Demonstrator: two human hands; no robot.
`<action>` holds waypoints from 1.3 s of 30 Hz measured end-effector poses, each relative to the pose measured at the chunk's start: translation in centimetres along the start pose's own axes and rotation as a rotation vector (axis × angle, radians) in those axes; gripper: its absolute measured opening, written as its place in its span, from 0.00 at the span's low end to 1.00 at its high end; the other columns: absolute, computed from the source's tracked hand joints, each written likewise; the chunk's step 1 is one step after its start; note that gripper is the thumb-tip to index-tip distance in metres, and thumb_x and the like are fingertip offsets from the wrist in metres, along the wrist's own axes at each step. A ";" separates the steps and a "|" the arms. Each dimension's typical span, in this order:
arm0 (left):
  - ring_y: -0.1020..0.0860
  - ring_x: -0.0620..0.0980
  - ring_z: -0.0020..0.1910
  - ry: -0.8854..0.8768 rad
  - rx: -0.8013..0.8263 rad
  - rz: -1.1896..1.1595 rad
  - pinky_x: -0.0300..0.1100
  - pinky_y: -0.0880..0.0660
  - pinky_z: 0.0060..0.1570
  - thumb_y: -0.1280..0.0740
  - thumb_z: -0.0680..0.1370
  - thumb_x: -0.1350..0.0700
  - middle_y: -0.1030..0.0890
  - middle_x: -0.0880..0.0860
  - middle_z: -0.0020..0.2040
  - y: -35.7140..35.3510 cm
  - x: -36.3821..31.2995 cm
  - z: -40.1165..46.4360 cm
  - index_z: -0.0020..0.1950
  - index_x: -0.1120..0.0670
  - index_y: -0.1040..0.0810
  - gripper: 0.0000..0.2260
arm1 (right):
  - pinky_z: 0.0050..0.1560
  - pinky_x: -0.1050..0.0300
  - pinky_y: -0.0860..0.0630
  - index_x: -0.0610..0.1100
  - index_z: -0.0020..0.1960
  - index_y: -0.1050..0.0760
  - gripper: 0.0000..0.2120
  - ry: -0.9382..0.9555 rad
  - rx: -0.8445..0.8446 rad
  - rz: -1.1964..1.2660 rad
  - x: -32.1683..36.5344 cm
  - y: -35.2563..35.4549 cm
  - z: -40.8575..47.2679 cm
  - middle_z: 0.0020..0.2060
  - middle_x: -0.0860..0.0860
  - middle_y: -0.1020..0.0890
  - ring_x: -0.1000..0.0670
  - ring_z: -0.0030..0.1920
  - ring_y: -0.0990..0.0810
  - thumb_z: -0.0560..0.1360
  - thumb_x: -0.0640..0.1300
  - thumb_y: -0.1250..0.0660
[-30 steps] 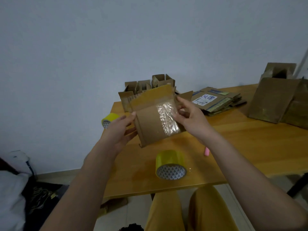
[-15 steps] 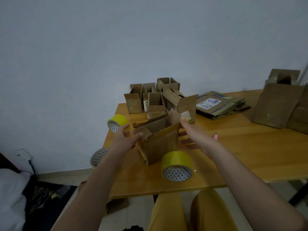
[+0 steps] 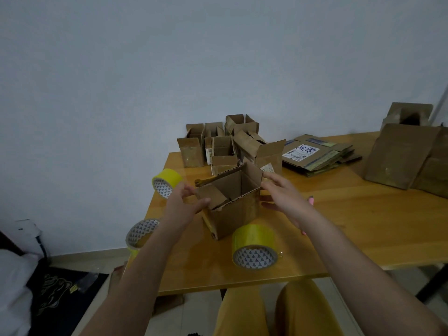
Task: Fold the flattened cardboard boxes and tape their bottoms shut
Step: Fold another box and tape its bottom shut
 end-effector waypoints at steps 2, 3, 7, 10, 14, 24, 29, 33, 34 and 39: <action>0.23 0.54 0.58 -0.177 0.152 0.102 0.53 0.21 0.56 0.29 0.76 0.59 0.25 0.47 0.57 -0.5 -0.5 -0.1 0.55 0.45 0.24 0.12 | 0.62 0.46 0.23 0.54 0.72 0.32 0.19 -0.001 -0.013 0.029 -0.1 0.2 0.0 0.65 0.50 0.26 0.47 0.62 0.23 0.81 0.48 0.41; 0.24 0.55 0.58 -0.231 0.238 0.169 0.52 0.21 0.56 0.32 0.78 0.59 0.28 0.49 0.58 -0.8 -0.7 0.0 0.60 0.41 0.24 0.15 | 0.63 0.45 0.24 0.54 0.72 0.32 0.18 0.001 -0.019 0.031 -0.3 0.3 0.1 0.66 0.51 0.26 0.47 0.63 0.24 0.82 0.47 0.42; 0.31 0.51 0.51 -0.179 0.476 0.473 0.45 0.24 0.55 0.43 0.84 0.57 0.38 0.52 0.56 -1.5 -1.5 0.9 0.69 0.29 0.36 0.23 | 0.65 0.43 0.26 0.57 0.71 0.30 0.19 0.014 -0.045 0.011 -0.5 0.5 0.6 0.69 0.52 0.27 0.47 0.67 0.27 0.81 0.48 0.42; 0.31 0.48 0.47 -0.132 0.565 0.704 0.44 0.26 0.51 0.47 0.85 0.57 0.41 0.53 0.63 -2.2 -2.7 1.0 0.71 0.29 0.39 0.24 | 0.67 0.42 0.28 0.59 0.71 0.30 0.20 0.032 -0.044 -0.019 -0.6 0.4 0.9 0.69 0.53 0.27 0.47 0.68 0.28 0.80 0.49 0.42; 0.29 0.52 0.46 -0.063 0.604 0.935 0.43 0.24 0.46 0.50 0.84 0.61 0.48 0.59 0.73 -3.4 -3.9 0.8 0.74 0.33 0.40 0.26 | 0.66 0.42 0.27 0.58 0.71 0.31 0.20 0.034 -0.058 -0.027 -0.8 0.5 1.2 0.67 0.52 0.26 0.48 0.67 0.27 0.80 0.49 0.42; 0.28 0.50 0.45 -0.241 0.446 0.487 0.36 0.27 0.39 0.42 0.82 0.63 0.36 0.55 0.60 -0.8 -2.7 -0.6 0.60 0.36 0.34 0.19 | 0.64 0.43 0.25 0.59 0.68 0.28 0.17 0.055 -0.053 -0.010 -0.6 0.2 1.2 0.68 0.51 0.28 0.46 0.66 0.27 0.81 0.49 0.43; 0.28 0.42 0.48 -0.371 0.224 0.357 0.34 0.27 0.45 0.35 0.79 0.63 0.31 0.54 0.56 1.1 -1.1 -2.2 0.58 0.42 0.34 0.17 | 0.64 0.44 0.25 0.55 0.67 0.26 0.16 0.086 -0.049 0.002 0.7 -1.2 1.6 0.64 0.52 0.25 0.47 0.63 0.24 0.83 0.49 0.46; 0.29 0.40 0.47 -0.388 0.036 0.348 0.27 0.30 0.40 0.36 0.80 0.61 0.32 0.51 0.55 2.6 -0.4 -3.2 0.57 0.42 0.35 0.15 | 0.59 0.48 0.21 0.53 0.66 0.25 0.15 0.071 0.037 0.031 2.4 -3.3 2.2 0.60 0.49 0.22 0.47 0.59 0.22 0.83 0.45 0.45; 0.29 0.41 0.47 -0.375 -0.013 0.339 0.25 0.30 0.40 0.36 0.80 0.61 0.33 0.51 0.55 3.0 -0.3 -3.4 0.56 0.43 0.35 0.14 | 0.58 0.49 0.20 0.54 0.66 0.25 0.15 0.080 0.068 0.045 3.0 -3.9 2.4 0.61 0.49 0.22 0.47 0.59 0.22 0.83 0.45 0.43; 0.28 0.52 0.55 -0.269 -0.206 0.248 0.39 0.25 0.54 0.37 0.80 0.63 0.42 0.46 0.58 3.6 -0.1 -4.0 0.50 0.44 0.33 0.13 | 0.65 0.51 0.26 0.52 0.74 0.36 0.19 0.196 0.052 -0.099 4.9 -5.6 4.5 0.68 0.52 0.27 0.49 0.66 0.26 0.84 0.45 0.46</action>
Point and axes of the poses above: each hand's wrist, its own z-axis towards the middle knuckle, its own y-axis out of the back of the hand, x = y × z, the point moved 4 cm from there along z, towards the middle knuckle
